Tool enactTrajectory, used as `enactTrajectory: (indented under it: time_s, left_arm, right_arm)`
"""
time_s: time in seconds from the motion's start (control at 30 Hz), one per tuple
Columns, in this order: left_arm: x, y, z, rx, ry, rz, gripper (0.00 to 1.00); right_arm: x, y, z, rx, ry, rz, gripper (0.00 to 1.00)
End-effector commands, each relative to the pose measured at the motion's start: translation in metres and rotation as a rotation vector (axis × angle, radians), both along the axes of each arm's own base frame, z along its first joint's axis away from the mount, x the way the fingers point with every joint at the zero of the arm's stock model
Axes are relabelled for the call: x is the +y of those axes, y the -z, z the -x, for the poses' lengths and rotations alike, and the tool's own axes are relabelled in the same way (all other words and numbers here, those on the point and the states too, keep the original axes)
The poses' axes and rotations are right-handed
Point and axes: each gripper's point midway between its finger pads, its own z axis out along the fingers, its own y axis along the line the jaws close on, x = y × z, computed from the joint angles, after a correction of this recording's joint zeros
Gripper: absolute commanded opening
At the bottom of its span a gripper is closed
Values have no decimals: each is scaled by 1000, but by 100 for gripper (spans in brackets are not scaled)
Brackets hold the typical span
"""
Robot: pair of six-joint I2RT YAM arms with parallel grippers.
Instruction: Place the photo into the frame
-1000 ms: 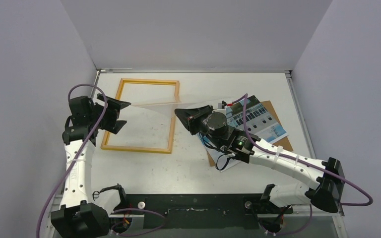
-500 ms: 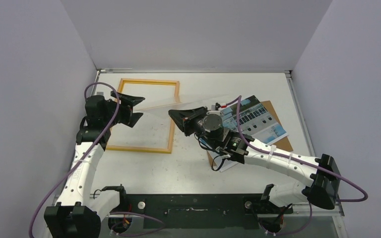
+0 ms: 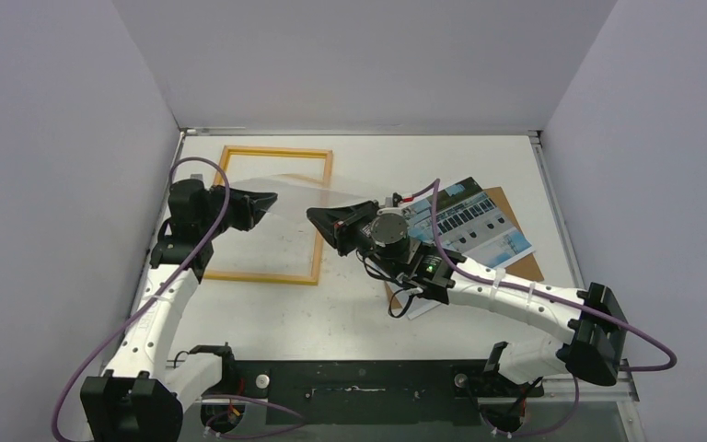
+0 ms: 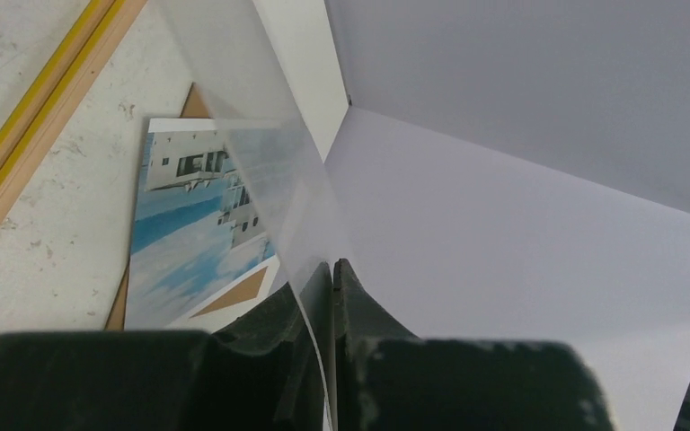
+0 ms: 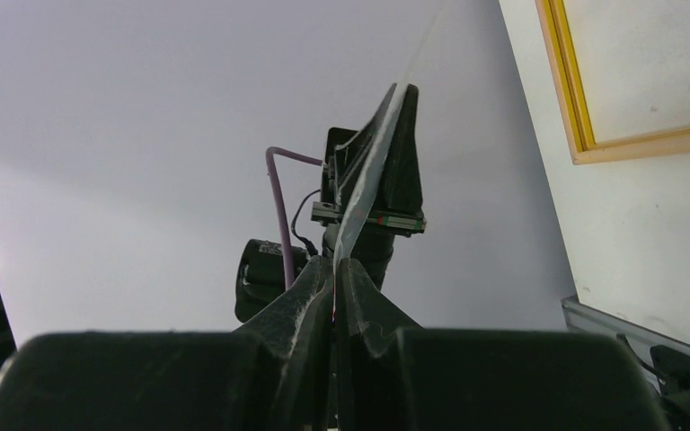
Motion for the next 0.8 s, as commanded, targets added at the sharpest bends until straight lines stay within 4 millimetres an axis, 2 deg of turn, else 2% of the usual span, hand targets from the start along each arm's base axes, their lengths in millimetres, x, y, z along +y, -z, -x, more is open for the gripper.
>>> enactTrajectory:
  time_s: [0.0, 0.07, 0.13, 0.2, 0.27, 0.33, 0.43, 0.57, 0.67, 0.77]
  left_arm:
    - [-3, -20, -9, -88, 64, 11, 0]
    - [-4, -15, -10, -63, 100, 13, 0]
    - [-4, -14, -10, -59, 116, 7, 0]
    - [-3, -14, -11, -54, 114, 2, 0]
    - [3, -16, -13, -45, 103, 0, 0]
    - [11, -20, -17, -39, 83, 2, 0]
    - [20, -22, -21, -6, 69, 0, 0]
    - [31, -22, -26, 44, 56, -15, 0]
    - [33, -23, -31, 73, 52, -15, 0]
    - [35, -32, -38, 70, 49, -17, 0]
  right_arm:
    - [-4, -27, 7, -33, -12, -83, 4]
    - [-7, -27, 9, -31, -9, -88, 9]
    - [-10, -27, 9, -29, -3, -93, 20]
    - [-13, -29, 10, -31, 1, -100, 38]
    - [-17, -33, 11, -45, 4, -95, 62]
    - [-21, -38, 16, -64, -8, -85, 74]
    - [-32, -45, 24, -119, -23, -59, 82]
    - [-62, -54, 31, -222, 2, -17, 83]
    - [-83, -51, 31, -307, 0, 172, 83]
    - [-92, -52, 29, -455, -70, 438, 84]
